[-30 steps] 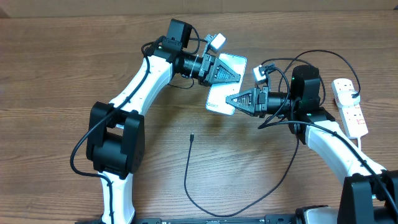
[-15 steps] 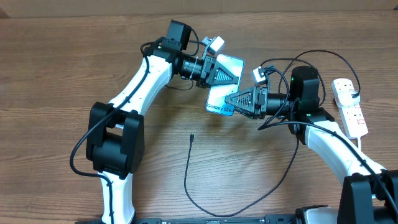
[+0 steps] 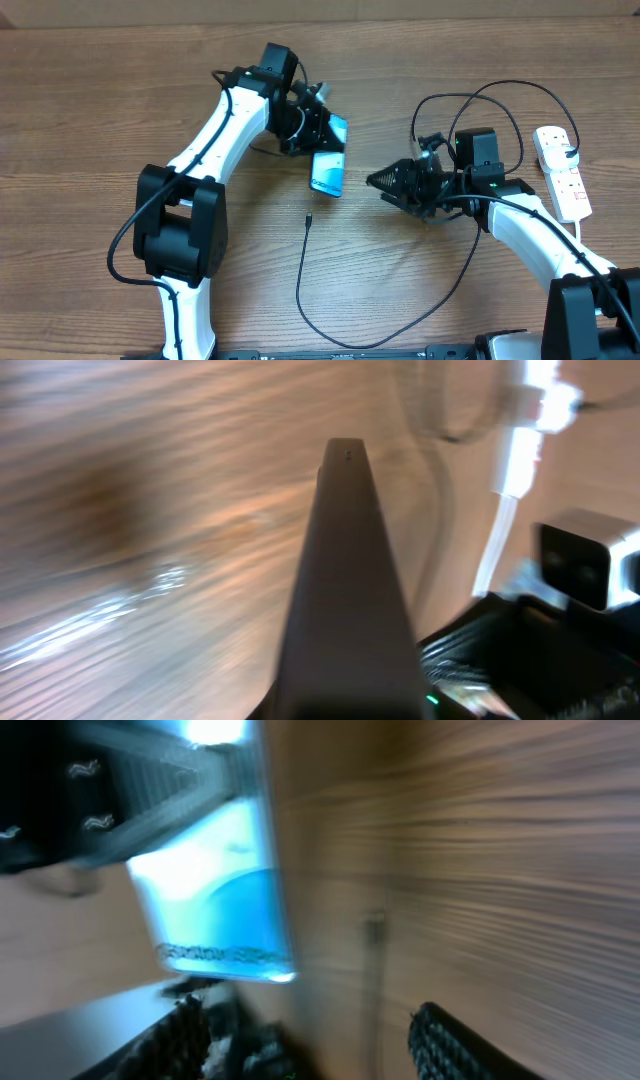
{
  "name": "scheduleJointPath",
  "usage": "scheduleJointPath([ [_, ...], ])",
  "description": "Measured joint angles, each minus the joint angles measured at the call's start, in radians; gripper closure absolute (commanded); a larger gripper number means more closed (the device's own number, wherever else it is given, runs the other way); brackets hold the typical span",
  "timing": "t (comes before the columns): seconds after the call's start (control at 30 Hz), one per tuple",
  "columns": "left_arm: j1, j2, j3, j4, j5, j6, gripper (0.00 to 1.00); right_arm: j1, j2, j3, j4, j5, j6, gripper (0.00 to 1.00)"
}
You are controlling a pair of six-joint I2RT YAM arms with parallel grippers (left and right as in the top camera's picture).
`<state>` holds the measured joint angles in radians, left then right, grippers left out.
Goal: Plug charger to phone and switch on socket
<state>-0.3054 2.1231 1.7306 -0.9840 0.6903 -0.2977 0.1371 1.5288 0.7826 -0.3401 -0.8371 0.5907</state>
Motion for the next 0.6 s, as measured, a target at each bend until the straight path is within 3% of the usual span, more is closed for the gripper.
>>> scheduleJointPath([
  [0.23,0.04,0.0,0.0,-0.069,-0.175,-0.037,0.96,0.101,0.0,0.0,-0.052,0.249,-0.011,0.47],
  [0.27,0.046,0.0,0.0,-0.079,-0.187,-0.04,0.96,0.132,0.0,0.0,-0.044,0.277,-0.011,0.53],
  [0.4,0.062,0.0,0.0,-0.106,-0.209,-0.042,0.96,0.232,0.0,0.0,0.013,0.323,-0.015,0.56],
  [0.47,0.068,0.0,0.0,-0.115,-0.209,-0.035,0.96,0.278,0.0,0.0,0.043,0.334,-0.016,0.65],
  [0.6,0.077,0.0,0.0,-0.135,-0.209,-0.003,0.96,0.349,0.0,0.0,0.06,0.348,-0.016,0.72],
])
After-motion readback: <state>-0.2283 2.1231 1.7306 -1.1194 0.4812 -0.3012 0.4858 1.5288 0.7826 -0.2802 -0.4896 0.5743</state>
